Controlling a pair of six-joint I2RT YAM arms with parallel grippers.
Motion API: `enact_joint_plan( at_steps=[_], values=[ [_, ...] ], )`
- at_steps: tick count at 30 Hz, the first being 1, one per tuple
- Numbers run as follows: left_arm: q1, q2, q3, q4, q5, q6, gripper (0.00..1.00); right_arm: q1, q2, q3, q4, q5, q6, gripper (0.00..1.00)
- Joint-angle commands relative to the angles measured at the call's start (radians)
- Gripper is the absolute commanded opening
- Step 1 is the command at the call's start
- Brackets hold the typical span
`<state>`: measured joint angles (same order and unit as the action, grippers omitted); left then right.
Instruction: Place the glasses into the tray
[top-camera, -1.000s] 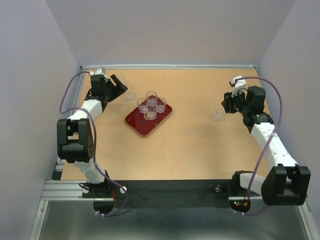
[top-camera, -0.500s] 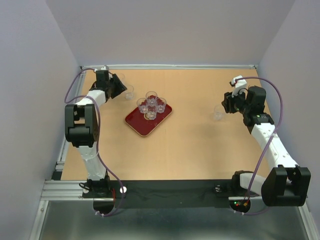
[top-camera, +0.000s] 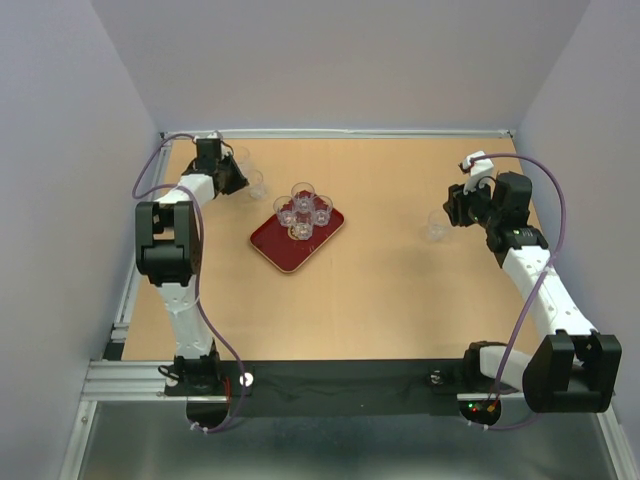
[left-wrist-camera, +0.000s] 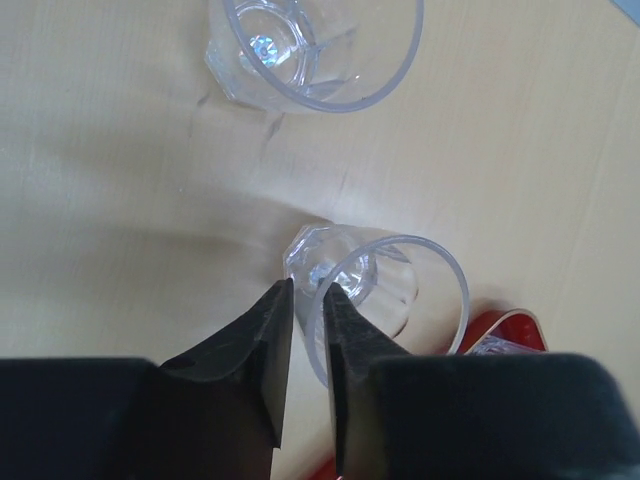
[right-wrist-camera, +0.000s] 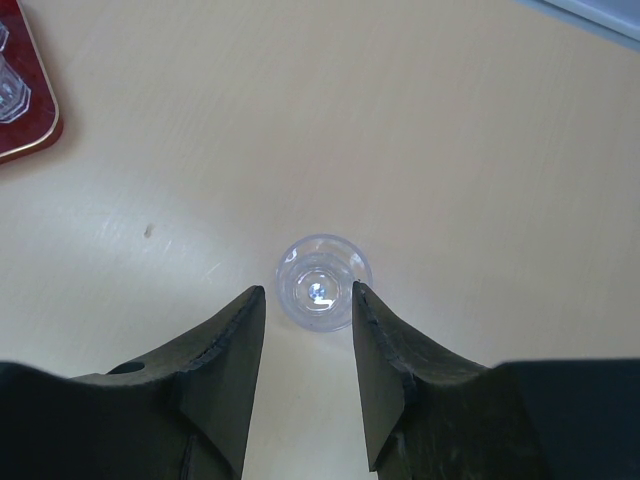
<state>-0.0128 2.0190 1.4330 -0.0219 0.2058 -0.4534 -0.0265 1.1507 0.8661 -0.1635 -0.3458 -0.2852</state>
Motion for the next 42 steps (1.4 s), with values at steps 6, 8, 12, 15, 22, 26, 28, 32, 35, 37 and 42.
enact_joint_plan(
  at_steps=[6, 8, 12, 15, 22, 26, 28, 32, 35, 37, 42],
  values=[
    [-0.021, -0.055, 0.030, -0.030, -0.057, 0.081, 0.00, -0.003, -0.017, -0.019, 0.051, 0.002, -0.009, 0.46],
    [-0.026, -0.078, 0.014, -0.030, -0.069, 0.096, 0.00, -0.003, -0.017, -0.018, 0.051, 0.004, -0.008, 0.46],
    [-0.052, -0.169, -0.032, -0.029, -0.106, 0.134, 0.00, -0.003, -0.016, -0.021, 0.053, 0.004, -0.009, 0.46],
    [-0.084, -0.282, -0.092, -0.024, -0.137, 0.157, 0.00, -0.003, -0.019, -0.021, 0.051, 0.001, -0.011, 0.46],
    [-0.131, -0.433, -0.247, -0.019, -0.115, 0.182, 0.00, -0.004, -0.022, -0.024, 0.051, -0.005, -0.014, 0.46],
    [-0.147, -0.502, -0.318, -0.032, -0.108, 0.183, 0.00, -0.004, -0.020, -0.026, 0.051, -0.005, -0.017, 0.46],
    [-0.147, -0.545, -0.342, -0.033, -0.095, 0.180, 0.00, -0.004, -0.020, -0.027, 0.051, -0.004, -0.019, 0.46],
    [-0.147, -0.601, -0.401, -0.036, -0.082, 0.176, 0.00, -0.006, -0.017, -0.027, 0.051, -0.005, -0.020, 0.46],
    [-0.148, -0.631, -0.430, -0.044, -0.072, 0.177, 0.00, -0.006, -0.017, -0.029, 0.051, -0.007, -0.020, 0.46],
    [-0.148, -0.641, -0.444, -0.044, -0.068, 0.176, 0.00, -0.006, -0.016, -0.029, 0.051, -0.005, -0.020, 0.46],
    [-0.151, -0.618, -0.467, -0.052, -0.033, 0.190, 0.00, -0.006, -0.013, -0.029, 0.051, -0.002, -0.022, 0.46]
  ],
)
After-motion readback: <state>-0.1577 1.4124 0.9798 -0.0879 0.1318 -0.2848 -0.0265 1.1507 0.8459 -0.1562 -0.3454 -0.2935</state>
